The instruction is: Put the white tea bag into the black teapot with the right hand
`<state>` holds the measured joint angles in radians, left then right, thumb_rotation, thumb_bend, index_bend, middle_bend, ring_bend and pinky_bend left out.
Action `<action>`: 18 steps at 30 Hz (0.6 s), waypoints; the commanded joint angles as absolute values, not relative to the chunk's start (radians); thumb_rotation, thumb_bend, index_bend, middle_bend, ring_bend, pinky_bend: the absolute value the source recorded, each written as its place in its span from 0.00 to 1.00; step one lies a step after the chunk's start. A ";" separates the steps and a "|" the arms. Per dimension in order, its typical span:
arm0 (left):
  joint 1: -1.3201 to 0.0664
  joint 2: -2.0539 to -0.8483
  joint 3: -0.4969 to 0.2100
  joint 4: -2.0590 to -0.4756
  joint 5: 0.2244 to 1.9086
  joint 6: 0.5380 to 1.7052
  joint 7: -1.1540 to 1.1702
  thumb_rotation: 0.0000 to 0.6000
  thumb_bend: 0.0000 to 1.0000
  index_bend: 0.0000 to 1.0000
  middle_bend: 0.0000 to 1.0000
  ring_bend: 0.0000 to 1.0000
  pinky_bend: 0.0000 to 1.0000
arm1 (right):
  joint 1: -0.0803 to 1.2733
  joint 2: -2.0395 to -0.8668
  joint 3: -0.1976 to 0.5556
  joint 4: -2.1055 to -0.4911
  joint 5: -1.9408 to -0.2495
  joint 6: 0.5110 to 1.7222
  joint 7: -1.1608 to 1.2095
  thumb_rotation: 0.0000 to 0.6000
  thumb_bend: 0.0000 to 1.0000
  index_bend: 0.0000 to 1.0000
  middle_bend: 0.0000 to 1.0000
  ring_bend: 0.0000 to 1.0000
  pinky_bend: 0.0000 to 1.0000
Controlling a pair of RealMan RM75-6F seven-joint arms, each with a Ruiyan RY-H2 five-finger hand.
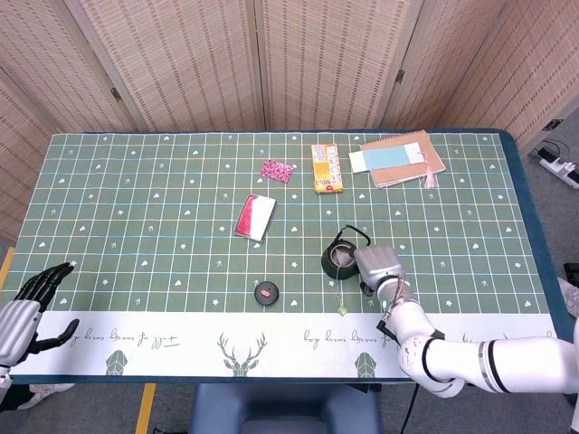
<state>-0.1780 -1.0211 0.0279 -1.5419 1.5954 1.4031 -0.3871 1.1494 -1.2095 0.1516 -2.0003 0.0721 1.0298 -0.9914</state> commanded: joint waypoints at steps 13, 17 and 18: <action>-0.177 -1.019 0.028 -1.542 1.597 1.406 -0.394 1.00 0.36 0.00 0.00 0.01 0.08 | 1.193 -1.257 0.106 -1.941 0.075 1.002 -0.956 1.00 0.44 0.19 0.92 0.71 0.77; -0.176 -1.018 0.028 -1.543 1.597 1.406 -0.394 1.00 0.36 0.00 0.00 0.01 0.08 | 1.199 -1.264 0.101 -1.931 0.075 0.997 -0.952 1.00 0.44 0.19 0.92 0.71 0.77; -0.176 -1.018 0.028 -1.542 1.597 1.406 -0.395 1.00 0.36 0.00 0.00 0.01 0.08 | 1.201 -1.267 0.099 -1.926 0.075 0.995 -0.950 1.00 0.44 0.19 0.92 0.71 0.77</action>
<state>-0.1763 -1.0182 0.0280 -1.5424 1.5970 1.4064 -0.3948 1.1997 -1.2656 0.0998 -1.9279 0.0753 0.9966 -0.9516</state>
